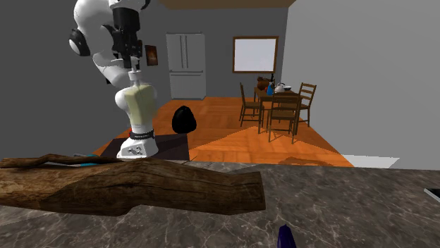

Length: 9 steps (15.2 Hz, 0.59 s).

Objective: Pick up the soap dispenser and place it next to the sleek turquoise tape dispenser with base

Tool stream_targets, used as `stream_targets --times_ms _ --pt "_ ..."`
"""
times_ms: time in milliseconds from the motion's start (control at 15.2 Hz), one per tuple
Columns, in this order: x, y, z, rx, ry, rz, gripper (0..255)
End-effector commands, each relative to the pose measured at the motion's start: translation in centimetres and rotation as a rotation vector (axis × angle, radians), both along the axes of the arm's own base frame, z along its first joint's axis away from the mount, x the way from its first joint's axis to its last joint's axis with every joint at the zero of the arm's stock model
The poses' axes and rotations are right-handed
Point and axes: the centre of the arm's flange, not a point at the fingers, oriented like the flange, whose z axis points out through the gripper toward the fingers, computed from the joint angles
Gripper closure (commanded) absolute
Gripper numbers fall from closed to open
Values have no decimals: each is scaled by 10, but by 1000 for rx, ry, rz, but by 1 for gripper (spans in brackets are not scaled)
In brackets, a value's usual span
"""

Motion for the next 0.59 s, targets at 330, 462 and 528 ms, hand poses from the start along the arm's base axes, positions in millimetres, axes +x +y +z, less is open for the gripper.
stream_targets --times_ms 330,462,528 --pt "-89 26 12 1 1 0 255" --pt "-115 33 16 1 1 0 255" --pt "-127 36 18 1 1 0 255"
